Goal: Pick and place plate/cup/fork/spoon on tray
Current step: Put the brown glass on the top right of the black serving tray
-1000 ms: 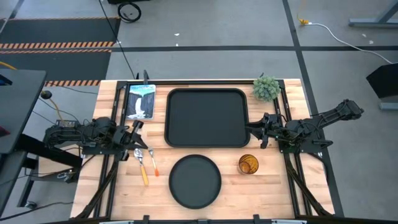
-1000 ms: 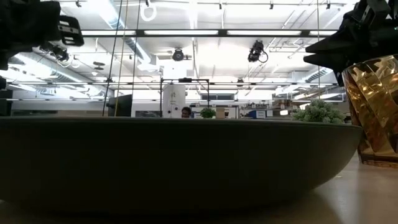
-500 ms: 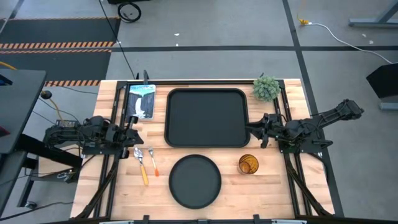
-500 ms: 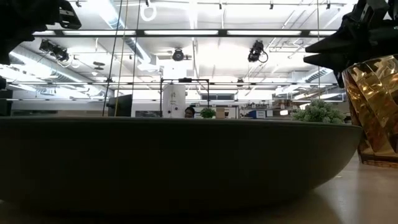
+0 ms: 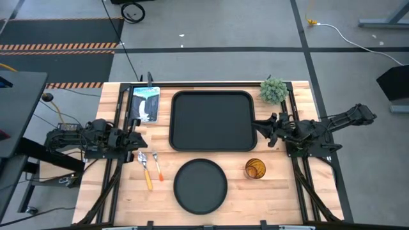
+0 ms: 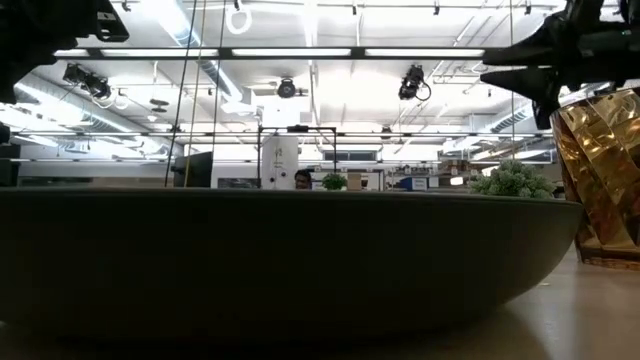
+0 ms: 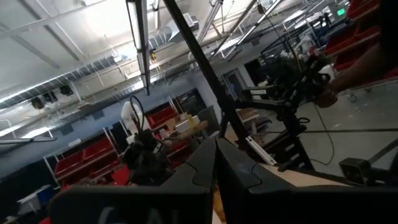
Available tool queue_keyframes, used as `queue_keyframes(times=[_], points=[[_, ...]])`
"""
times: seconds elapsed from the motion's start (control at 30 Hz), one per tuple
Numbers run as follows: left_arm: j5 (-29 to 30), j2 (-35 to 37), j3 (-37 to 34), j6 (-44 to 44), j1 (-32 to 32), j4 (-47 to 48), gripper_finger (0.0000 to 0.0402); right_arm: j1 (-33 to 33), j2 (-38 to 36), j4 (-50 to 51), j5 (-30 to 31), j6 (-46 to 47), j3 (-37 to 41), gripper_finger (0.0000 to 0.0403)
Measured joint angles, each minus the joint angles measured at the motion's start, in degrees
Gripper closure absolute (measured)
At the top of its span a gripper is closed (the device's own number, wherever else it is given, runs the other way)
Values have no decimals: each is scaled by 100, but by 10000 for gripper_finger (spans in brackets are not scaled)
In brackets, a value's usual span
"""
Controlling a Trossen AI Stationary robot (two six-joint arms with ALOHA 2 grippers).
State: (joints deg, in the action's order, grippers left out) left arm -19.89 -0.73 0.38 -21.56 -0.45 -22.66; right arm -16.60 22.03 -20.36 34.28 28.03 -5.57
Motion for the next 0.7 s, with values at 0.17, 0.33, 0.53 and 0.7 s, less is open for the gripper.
queue_keyframes(times=[0.17, 0.33, 0.53, 0.7], points=[[332, 0, 0, 287, 0, 103, 381, -334, 520, 1129, -34, 29, -539, 287], [902, 0, 0, 961, 0, 110, 381, -606, 1021, 2669, -427, 15, -1304, 287], [1792, 0, 0, 1650, 0, 106, 381, -813, 1648, 4452, -762, -77, -2243, 287], [1927, 0, 0, 2017, -7, 106, 367, -782, 2245, 5182, -1173, -310, -2926, 286]])
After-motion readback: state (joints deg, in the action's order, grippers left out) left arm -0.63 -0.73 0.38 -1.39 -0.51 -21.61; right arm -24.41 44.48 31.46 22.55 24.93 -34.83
